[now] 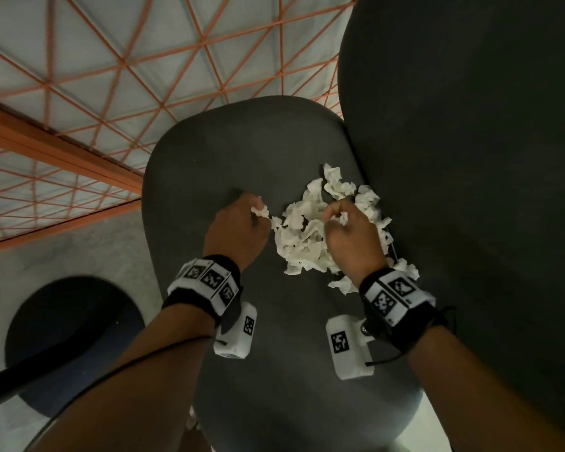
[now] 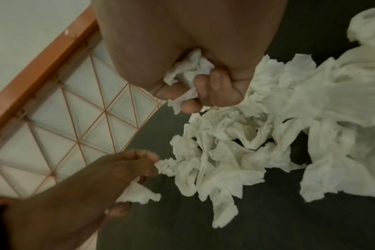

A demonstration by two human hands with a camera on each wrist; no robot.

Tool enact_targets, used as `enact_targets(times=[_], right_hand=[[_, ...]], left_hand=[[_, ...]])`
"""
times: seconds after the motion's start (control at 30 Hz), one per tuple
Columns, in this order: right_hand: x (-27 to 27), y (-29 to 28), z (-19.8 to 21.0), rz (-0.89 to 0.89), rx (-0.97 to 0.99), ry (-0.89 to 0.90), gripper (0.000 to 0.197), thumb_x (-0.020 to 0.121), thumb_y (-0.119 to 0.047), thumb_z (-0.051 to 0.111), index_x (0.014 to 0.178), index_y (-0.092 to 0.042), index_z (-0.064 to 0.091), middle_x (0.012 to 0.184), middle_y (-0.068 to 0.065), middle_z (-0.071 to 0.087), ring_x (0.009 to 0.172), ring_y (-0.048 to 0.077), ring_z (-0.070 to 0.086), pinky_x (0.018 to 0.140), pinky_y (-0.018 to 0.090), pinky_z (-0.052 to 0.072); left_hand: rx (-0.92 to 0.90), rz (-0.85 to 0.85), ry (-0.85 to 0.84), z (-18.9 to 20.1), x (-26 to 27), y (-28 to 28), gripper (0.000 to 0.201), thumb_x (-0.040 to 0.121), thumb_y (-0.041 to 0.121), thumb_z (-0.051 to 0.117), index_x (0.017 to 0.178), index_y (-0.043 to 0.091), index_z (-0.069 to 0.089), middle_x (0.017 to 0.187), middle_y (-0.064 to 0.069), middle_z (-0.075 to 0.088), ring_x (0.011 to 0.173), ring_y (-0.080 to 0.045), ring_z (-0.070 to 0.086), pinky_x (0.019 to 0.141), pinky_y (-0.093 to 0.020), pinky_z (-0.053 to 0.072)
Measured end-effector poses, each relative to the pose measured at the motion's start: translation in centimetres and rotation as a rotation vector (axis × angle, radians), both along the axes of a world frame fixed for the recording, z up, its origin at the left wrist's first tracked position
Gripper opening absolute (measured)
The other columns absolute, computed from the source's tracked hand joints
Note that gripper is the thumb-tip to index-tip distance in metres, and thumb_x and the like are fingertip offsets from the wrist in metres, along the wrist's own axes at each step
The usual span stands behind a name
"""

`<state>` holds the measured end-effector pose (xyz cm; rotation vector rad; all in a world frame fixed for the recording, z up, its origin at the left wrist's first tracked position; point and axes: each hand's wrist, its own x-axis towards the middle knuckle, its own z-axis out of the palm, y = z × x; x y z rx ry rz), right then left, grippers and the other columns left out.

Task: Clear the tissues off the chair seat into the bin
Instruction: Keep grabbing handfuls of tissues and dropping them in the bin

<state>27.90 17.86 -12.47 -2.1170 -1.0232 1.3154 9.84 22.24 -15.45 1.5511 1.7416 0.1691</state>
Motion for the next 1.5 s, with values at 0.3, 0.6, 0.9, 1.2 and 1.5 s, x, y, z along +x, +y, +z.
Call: enact_targets(times=[0.3,0.6,0.9,1.2,1.5], right_hand=[[-2.2,1.8,-2.3,0.451,-0.02,-0.364,0.034,0.09,-0.041,0.054,0.124,-0.036,0.052,0.112,0.001,0.067,0.104,0.027,0.063,0.083,0.038,0.051],[-1.3,0.7,-0.7,-0.024,0.035,-0.001,0.013,0.088,-0.024,0.055,0.099,-0.018,0.058,0.079,-0.005,0.06,0.072,0.013,0.058,0.07,0.029,0.046],[0.8,-4.4,1.0,-0.186,0.03,0.154,0.027,0.078,0.003,0.048,0.079,-0.023,0.053,0.079,0.001,0.059,0.054,0.012,0.047,0.048,0.025,0.039],[-0.5,-4.9,0.1,0.237,-0.098,-0.184,0.026,0.083,-0.042,0.065,0.108,-0.039,0.059,0.1,-0.005,0.066,0.088,0.02,0.063,0.078,0.034,0.053],[-0.9,-4.5,-1.5,0.426,-0.081,-0.39,0.016,0.09,-0.033,0.057,0.104,-0.029,0.063,0.104,0.002,0.068,0.098,0.027,0.063,0.076,0.033,0.046]], left_hand=[[0.042,-0.106,0.172,-1.4,-0.7,0.1,0.006,0.088,0.024,0.059,0.09,0.021,0.064,0.096,0.001,0.057,0.09,-0.023,0.059,0.073,-0.031,0.04],[0.071,0.248,-0.042,-0.1,-1.8,-4.2,0.021,0.083,0.002,0.051,0.068,0.016,0.047,0.071,-0.003,0.059,0.067,-0.02,0.056,0.062,-0.032,0.047],[-0.162,0.208,-0.027,-0.8,2.4,-6.2,0.037,0.087,0.056,0.055,0.094,0.02,0.053,0.08,0.001,0.064,0.079,-0.023,0.062,0.076,-0.036,0.051],[-0.08,0.407,-0.179,0.0,2.2,-6.8,0.027,0.084,0.035,0.058,0.073,0.011,0.056,0.069,0.0,0.06,0.064,-0.017,0.054,0.059,-0.027,0.042],[-0.198,0.55,-0.288,-0.1,-1.1,-10.4,0.019,0.086,0.01,0.05,0.076,0.024,0.057,0.082,-0.009,0.067,0.081,-0.032,0.07,0.068,-0.043,0.06]])
